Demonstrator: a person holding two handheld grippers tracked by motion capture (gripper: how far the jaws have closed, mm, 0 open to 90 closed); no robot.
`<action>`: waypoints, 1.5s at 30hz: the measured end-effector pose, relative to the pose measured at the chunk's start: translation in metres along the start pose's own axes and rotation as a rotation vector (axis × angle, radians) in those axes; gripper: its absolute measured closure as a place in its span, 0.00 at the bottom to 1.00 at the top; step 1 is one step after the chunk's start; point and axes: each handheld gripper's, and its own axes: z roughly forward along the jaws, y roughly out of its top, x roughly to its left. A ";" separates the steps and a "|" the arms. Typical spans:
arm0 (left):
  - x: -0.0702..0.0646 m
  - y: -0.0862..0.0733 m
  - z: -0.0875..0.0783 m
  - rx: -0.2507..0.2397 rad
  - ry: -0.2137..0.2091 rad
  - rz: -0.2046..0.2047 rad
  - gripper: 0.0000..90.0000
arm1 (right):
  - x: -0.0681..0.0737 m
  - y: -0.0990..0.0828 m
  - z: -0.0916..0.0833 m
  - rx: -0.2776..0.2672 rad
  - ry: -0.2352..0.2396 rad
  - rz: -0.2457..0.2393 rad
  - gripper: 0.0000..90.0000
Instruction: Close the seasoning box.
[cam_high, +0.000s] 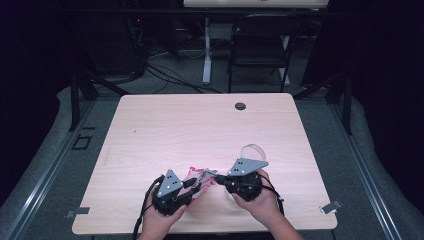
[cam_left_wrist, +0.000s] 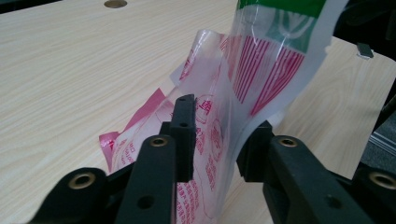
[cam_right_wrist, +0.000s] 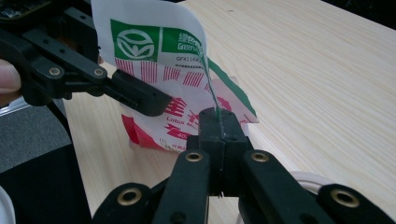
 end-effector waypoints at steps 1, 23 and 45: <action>0.000 0.000 0.000 -0.001 0.002 0.004 0.76 | 0.001 0.001 0.000 -0.002 0.003 0.000 1.00; 0.001 -0.023 0.001 0.043 0.058 -0.024 0.35 | 0.014 0.016 -0.003 -0.023 0.016 -0.025 1.00; 0.010 -0.051 0.028 0.113 0.115 -0.094 0.25 | 0.016 0.015 -0.005 -0.031 0.022 -0.028 1.00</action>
